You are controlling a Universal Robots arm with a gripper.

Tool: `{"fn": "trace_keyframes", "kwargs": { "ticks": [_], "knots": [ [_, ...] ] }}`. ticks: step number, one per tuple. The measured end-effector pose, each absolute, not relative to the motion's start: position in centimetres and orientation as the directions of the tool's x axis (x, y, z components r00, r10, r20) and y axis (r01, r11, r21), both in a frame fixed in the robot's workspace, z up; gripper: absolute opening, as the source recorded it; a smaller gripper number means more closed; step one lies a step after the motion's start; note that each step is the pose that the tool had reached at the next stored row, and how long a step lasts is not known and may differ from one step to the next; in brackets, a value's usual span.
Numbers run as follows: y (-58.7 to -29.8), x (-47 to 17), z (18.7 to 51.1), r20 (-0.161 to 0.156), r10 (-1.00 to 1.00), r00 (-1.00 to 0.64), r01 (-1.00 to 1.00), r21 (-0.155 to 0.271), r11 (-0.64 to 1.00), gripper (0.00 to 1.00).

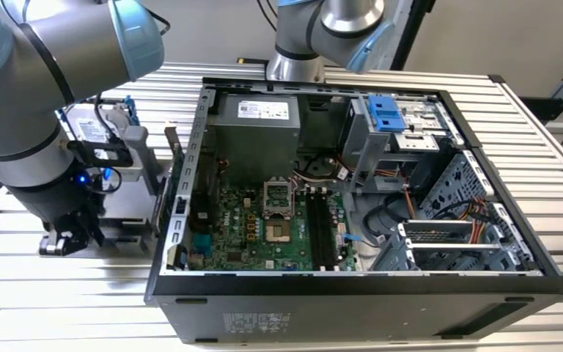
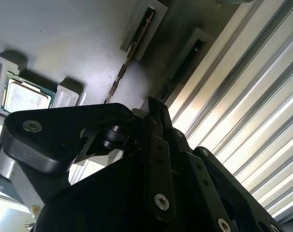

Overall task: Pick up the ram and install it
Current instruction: 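Pick up the ram and move it above insertion slot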

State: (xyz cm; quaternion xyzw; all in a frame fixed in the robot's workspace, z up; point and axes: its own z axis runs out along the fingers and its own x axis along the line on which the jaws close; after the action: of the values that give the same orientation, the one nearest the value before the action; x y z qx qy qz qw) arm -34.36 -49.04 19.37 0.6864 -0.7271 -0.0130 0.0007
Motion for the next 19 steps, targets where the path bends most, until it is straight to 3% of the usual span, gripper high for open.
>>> {"fn": "trace_keyframes", "kwargs": {
  "ticks": [19],
  "knots": [
    [-49.0,-34.4,20.7,-0.017,-0.998,-0.058,-0.998,0.02,0.057,0.0]
  ]
}}
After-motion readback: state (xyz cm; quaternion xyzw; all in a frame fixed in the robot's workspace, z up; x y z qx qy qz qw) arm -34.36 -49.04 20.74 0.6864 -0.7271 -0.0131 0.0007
